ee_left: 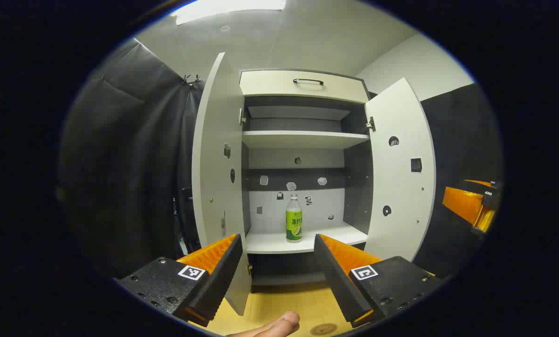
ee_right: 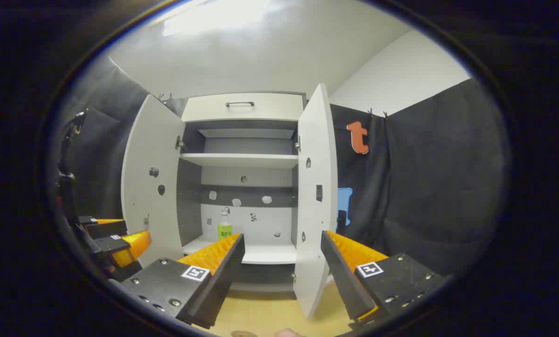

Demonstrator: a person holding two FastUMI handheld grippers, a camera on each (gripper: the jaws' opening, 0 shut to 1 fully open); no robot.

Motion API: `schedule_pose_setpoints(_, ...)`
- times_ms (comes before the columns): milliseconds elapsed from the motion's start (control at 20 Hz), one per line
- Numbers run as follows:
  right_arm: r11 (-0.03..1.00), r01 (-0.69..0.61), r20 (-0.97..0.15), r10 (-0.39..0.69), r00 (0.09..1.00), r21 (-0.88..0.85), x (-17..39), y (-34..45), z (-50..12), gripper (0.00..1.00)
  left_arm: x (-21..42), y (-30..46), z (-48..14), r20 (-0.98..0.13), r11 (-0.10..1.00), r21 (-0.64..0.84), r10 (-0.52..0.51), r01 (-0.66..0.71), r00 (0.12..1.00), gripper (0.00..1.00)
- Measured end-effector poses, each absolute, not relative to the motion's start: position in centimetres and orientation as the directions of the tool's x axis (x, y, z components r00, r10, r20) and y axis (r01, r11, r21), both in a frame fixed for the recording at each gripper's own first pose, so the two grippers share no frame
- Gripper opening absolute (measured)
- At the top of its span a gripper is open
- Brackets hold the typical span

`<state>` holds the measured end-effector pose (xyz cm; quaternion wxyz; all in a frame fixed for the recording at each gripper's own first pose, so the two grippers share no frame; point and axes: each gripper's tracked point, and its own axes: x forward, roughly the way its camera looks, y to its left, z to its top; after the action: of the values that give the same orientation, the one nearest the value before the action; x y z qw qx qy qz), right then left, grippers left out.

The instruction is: Grasp the bottle in the cabinet with the left hand and place it on the coaster, then close the right door with the right hand and the left door with the left hand.

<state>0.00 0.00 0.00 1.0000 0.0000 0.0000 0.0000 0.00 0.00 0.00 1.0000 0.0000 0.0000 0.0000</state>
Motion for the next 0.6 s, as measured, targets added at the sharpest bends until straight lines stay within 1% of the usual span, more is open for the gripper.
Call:
schedule_pose_setpoints(150, 1.0, 0.021, 0.006, -0.021, 1.0, -0.002, 0.0, -0.3, 0.9, 0.98, 0.2, -0.4, 0.5, 0.015, 0.999, -0.022, -0.029, 0.029, 0.999, 0.97)
schedule_pose_setpoints(200, 1.0, 0.03, 0.011, -0.03, 0.999, -0.01, -0.1, -0.3, 1.0, 1.0, 0.3, -0.5, 0.5, 0.017, 0.999, -0.021, -0.037, 0.037, 0.999, 0.97)
schedule_pose_setpoints(350, 0.999, 0.043, 0.016, -0.042, 0.999, -0.02, 0.0, -0.4, 1.3, 0.98, 0.3, -0.8, 0.8, 0.018, 0.999, -0.011, -0.049, 0.049, 0.999, 0.97)
schedule_pose_setpoints(400, 0.999, 0.04, 0.015, -0.039, 0.999, -0.022, -0.1, -0.4, 1.3, 1.0, 0.3, -0.9, 0.8, 0.015, 0.999, -0.011, -0.05, 0.05, 0.999, 0.97)
schedule_pose_setpoints(450, 0.999, 0.038, 0.014, -0.038, 0.999, -0.022, -0.1, -0.4, 1.3, 0.98, 0.3, -1.0, 0.7, 0.009, 0.999, -0.013, -0.049, 0.049, 0.999, 0.97)
schedule_pose_setpoints(500, 0.999, 0.037, 0.014, -0.036, 0.999, -0.021, -0.2, -0.5, 1.3, 0.98, 0.2, -1.1, 0.6, 0.002, 0.999, -0.014, -0.047, 0.047, 0.999, 0.97)
schedule_pose_setpoints(550, 0.999, 0.033, 0.013, -0.033, 0.999, -0.02, -0.2, -0.7, 1.3, 0.93, 0.1, -1.1, 0.7, -0.001, 0.999, -0.015, -0.041, 0.041, 0.999, 0.98)
schedule_pose_setpoints(600, 0.999, 0.027, 0.012, -0.027, 1.0, -0.019, -0.2, -0.8, 1.3, 0.98, 0.1, -1.1, 0.8, -0.001, 0.999, -0.018, -0.032, 0.032, 0.999, 0.97)
